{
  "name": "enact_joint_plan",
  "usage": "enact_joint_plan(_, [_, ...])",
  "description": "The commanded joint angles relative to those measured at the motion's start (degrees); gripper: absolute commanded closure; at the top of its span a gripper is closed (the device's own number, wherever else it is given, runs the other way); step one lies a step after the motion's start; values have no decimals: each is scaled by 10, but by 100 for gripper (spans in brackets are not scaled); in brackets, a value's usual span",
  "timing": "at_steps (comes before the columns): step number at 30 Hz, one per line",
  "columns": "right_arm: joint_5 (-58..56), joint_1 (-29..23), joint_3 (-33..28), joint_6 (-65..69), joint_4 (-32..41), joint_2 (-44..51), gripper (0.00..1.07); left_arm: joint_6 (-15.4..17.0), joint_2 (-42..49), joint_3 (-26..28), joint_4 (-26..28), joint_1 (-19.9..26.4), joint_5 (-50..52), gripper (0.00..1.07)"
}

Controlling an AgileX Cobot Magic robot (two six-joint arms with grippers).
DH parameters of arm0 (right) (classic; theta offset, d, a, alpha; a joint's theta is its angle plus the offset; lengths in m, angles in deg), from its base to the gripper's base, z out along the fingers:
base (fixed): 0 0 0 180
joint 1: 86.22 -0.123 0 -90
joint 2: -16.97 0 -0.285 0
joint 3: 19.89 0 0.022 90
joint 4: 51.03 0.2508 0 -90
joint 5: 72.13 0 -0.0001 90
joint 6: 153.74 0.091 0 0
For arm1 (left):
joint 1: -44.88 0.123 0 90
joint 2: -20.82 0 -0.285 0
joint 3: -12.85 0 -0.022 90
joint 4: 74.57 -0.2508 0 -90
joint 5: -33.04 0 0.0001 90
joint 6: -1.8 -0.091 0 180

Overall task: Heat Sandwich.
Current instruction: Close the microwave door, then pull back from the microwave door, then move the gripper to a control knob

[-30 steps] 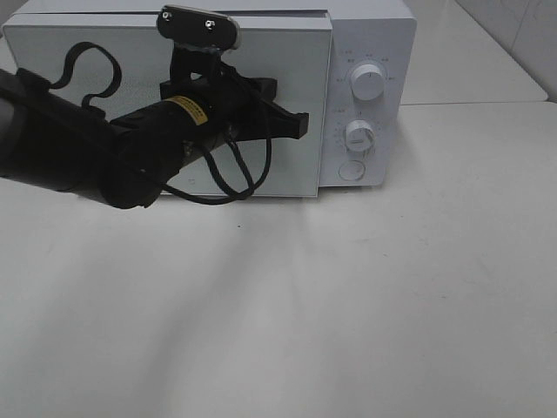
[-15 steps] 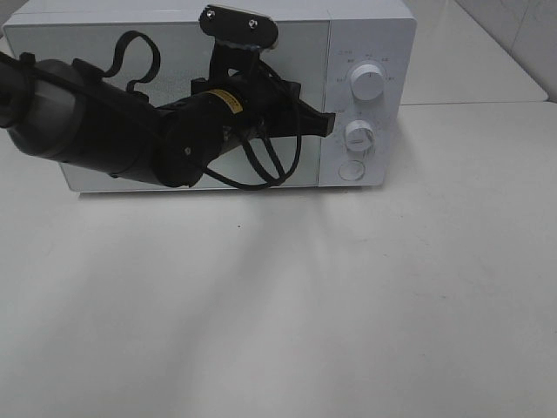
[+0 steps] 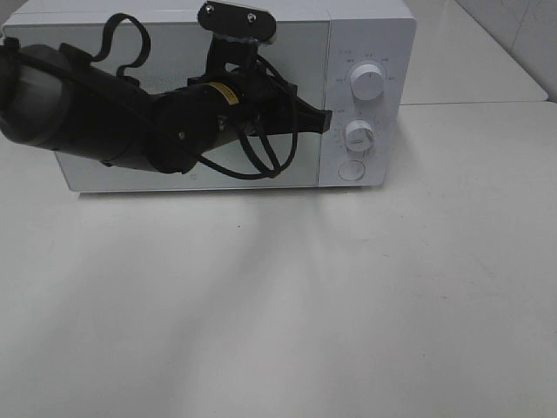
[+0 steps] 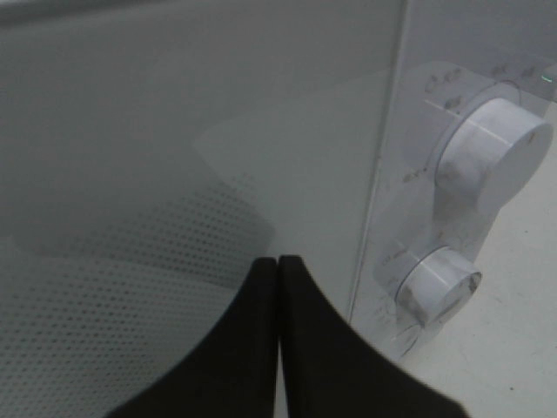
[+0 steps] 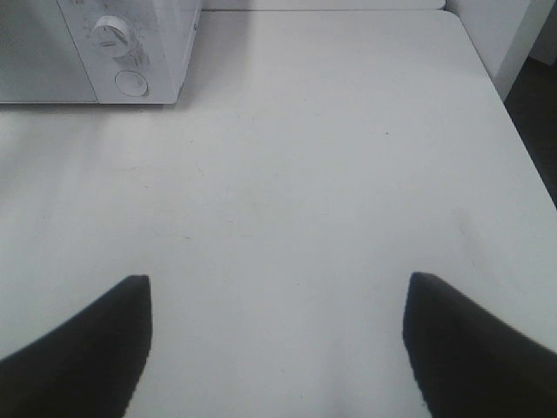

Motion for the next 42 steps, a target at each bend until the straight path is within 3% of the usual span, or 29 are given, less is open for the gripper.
enact_joint_plan(1, [5,5,-1,5,-2,15,31,1,27,-11,18,6,-15,106])
enact_joint_plan(13, [5,5,-1,5,-2,15,31,1,117,-91,18,-1,-96,106])
enact_joint_plan(19, [5,5,-1,5,-2,15,31,1,156,-113,18,-3,-193,104])
enact_joint_plan(20, [5,5,-1,5,-2,15,31,1,162,-113,18,-3,-217,101])
enact_joint_plan(22, [5,5,-1,5,-2,15,31,2,177,-113,18,-3,-285,79])
enact_joint_plan(23, [5,5,-1,5,-2,15,31,2,177,-113,18,-3,-285,79])
enact_joint_plan(24, [5,5,-1,5,-2,15,31,4,181,-113,18,-3,-300,69])
enact_joint_plan(25, [5,5,-1,5,-2,15,31,11,187,-113,18,-3,-332,55])
enact_joint_plan(26, [5,5,-1,5,-2,15,31,15,190,-113,21,-3,-349,23])
enact_joint_plan(27, [5,5,-1,5,-2,15,31,19,193,-113,21,-3,-370,9])
enact_joint_plan(28, [5,5,-1,5,-2,15,31,19,193,-113,21,-3,-370,9])
enact_joint_plan(29, [5,5,-1,5,-2,15,31,20,196,-113,20,-3,-392,0])
enact_joint_plan(42, [5,5,-1,5,-2,15,31,25,257,-113,-56,-2,-642,3])
